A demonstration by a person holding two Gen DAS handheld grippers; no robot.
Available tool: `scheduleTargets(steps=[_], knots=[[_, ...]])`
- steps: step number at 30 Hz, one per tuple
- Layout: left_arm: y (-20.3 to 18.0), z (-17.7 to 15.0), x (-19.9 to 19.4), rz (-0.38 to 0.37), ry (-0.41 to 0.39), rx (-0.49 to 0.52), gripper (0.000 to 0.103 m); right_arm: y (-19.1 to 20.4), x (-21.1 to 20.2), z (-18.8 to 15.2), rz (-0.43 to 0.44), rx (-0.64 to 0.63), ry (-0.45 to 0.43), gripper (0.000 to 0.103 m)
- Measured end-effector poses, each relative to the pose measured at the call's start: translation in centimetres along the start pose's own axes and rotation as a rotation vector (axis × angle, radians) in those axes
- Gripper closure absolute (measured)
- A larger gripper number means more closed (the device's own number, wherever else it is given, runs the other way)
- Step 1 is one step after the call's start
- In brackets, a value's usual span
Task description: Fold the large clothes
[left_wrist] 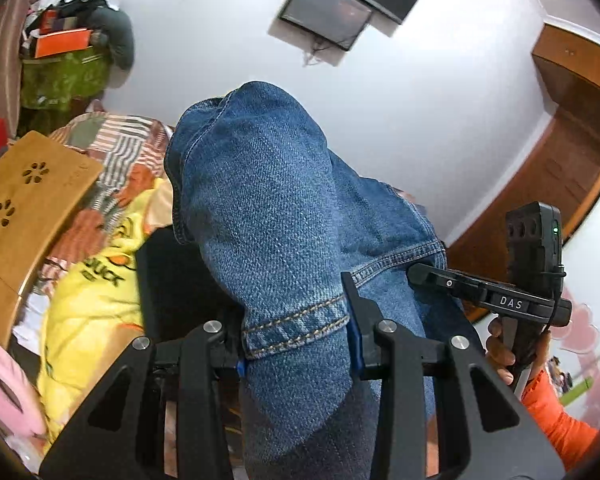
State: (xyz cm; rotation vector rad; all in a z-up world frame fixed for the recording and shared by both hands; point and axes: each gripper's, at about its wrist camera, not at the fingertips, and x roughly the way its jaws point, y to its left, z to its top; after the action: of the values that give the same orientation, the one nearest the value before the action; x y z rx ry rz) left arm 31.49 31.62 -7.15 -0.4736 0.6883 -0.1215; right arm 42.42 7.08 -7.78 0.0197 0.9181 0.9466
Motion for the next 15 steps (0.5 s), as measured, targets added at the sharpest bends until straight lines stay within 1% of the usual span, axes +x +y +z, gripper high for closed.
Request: scheduleTargets(steps=[3, 4, 5, 8, 10, 11, 12, 15], knots=[[2.2, 0.5, 1.9, 0.029, 0.011, -0.013, 0.067, -0.7, 3.1, 0.5, -0.005, 0.002, 0.021, 0.074], [3.0, 0.6, 2.7, 0.041, 0.019, -0.018, 0.067, -1.3, 4.7, 0.5, -0.007, 0.011, 0.038, 0.074], [3.9, 0.5, 3.9, 0.057, 0.032, -0.025, 0.067, -1.6, 5.4, 0.2, -0.009, 0.018, 0.052, 0.074], [6.5, -0.6, 7.5, 0.092, 0.099, -0.061, 0.066, -2.9, 9.4, -0.8, -0.054, 0.031, 0.121, 0.074], [8.6, -1.9, 10.5, 0.129, 0.151, -0.083, 0.064, -4.0, 11.6, -1.6, -0.096, 0.034, 0.161, 0.074], [9.2, -2.2, 11.2, 0.142, 0.158, -0.09, 0.061, -4.6, 12.6, -2.0, -0.106, 0.048, 0.185, 0.074], [9.7, -2.5, 11.6, 0.145, 0.155, -0.094, 0.059, -5.2, 13.1, -2.3, -0.103, 0.068, 0.197, 0.073], [10.6, -2.7, 11.6, 0.108, 0.147, -0.146, 0.056, -6.2, 12.8, -2.7, -0.068, 0.118, 0.2, 0.07]])
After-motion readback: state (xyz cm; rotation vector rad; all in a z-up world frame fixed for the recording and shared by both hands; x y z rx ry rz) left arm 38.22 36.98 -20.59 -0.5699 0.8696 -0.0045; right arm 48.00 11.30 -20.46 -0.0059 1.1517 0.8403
